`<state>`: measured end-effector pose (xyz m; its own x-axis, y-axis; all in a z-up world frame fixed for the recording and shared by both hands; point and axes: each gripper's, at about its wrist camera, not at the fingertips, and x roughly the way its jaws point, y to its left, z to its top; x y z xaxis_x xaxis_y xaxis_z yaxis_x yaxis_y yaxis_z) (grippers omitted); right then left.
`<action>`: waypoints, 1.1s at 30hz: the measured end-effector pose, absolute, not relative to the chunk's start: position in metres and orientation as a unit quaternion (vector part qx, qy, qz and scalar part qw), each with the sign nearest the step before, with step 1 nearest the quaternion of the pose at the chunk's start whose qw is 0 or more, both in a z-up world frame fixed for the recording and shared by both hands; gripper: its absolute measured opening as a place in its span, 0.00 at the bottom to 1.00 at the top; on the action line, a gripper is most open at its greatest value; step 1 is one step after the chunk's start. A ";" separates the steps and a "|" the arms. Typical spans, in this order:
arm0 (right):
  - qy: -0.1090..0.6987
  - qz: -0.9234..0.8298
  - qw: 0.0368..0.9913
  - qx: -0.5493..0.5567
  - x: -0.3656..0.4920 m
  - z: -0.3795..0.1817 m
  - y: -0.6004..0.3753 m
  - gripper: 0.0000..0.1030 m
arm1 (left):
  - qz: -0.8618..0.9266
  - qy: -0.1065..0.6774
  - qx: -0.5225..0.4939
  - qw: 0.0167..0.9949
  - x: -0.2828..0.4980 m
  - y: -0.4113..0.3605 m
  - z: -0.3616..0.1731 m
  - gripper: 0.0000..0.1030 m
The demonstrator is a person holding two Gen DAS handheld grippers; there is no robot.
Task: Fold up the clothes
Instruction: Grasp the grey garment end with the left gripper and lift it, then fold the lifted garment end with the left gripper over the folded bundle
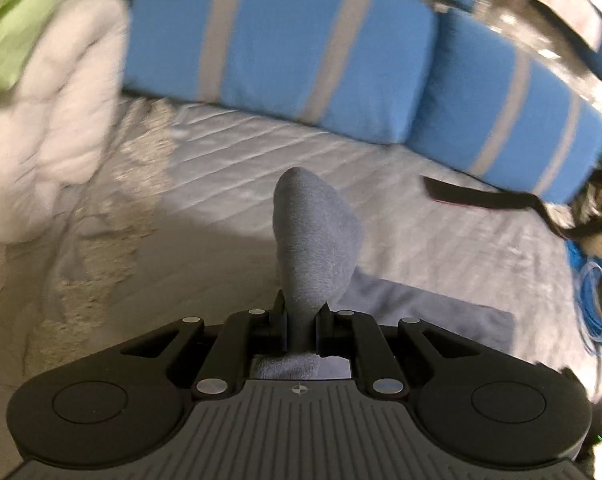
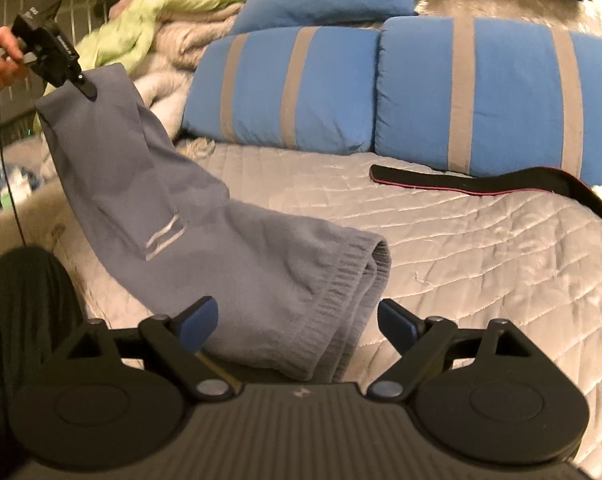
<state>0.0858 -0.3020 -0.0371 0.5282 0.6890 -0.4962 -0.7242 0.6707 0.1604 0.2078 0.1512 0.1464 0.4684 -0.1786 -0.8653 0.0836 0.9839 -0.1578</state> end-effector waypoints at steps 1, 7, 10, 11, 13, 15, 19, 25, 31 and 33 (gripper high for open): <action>0.268 0.404 0.874 -0.029 0.086 -0.037 -0.303 0.92 | -0.084 0.512 -0.047 0.854 0.205 0.138 0.151 0.10; 0.263 0.406 0.875 -0.035 0.084 -0.037 -0.302 0.92 | -0.117 0.523 -0.066 0.842 0.201 0.077 0.158 0.11; 0.261 0.406 0.875 -0.041 0.083 -0.037 -0.301 0.93 | -0.138 0.525 -0.075 0.836 0.202 0.054 0.155 0.11; 0.260 0.406 0.875 -0.042 0.082 -0.037 -0.301 0.93 | -0.143 0.526 -0.078 0.835 0.203 0.047 0.153 0.11; 0.260 0.407 0.875 -0.039 0.083 -0.036 -0.302 0.93 | -0.153 0.529 -0.079 0.831 0.208 0.033 0.147 0.11; 0.260 0.406 0.875 -0.035 0.083 -0.036 -0.303 0.94 | -0.159 0.532 -0.076 0.828 0.212 0.019 0.138 0.11; 0.262 0.406 0.875 -0.031 0.084 -0.037 -0.303 0.94 | -0.178 0.544 -0.076 0.816 0.217 -0.007 0.114 0.11; 0.265 0.406 0.874 -0.026 0.085 -0.037 -0.304 0.95 | -0.196 0.569 -0.077 0.795 0.227 -0.048 0.072 0.11; 0.273 0.403 0.873 -0.018 0.089 -0.038 -0.306 0.95 | -0.243 0.573 -0.087 0.778 0.239 -0.076 0.043 0.30; 0.275 0.403 0.873 -0.014 0.090 -0.038 -0.307 0.95 | -0.265 0.567 -0.106 0.773 0.240 -0.073 0.043 0.36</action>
<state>0.0898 -0.3067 -0.0383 0.5242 0.6951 -0.4920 -0.7109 0.6753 0.1965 0.2398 -0.0731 0.0433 0.2174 -0.5296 -0.8199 0.2902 0.8371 -0.4638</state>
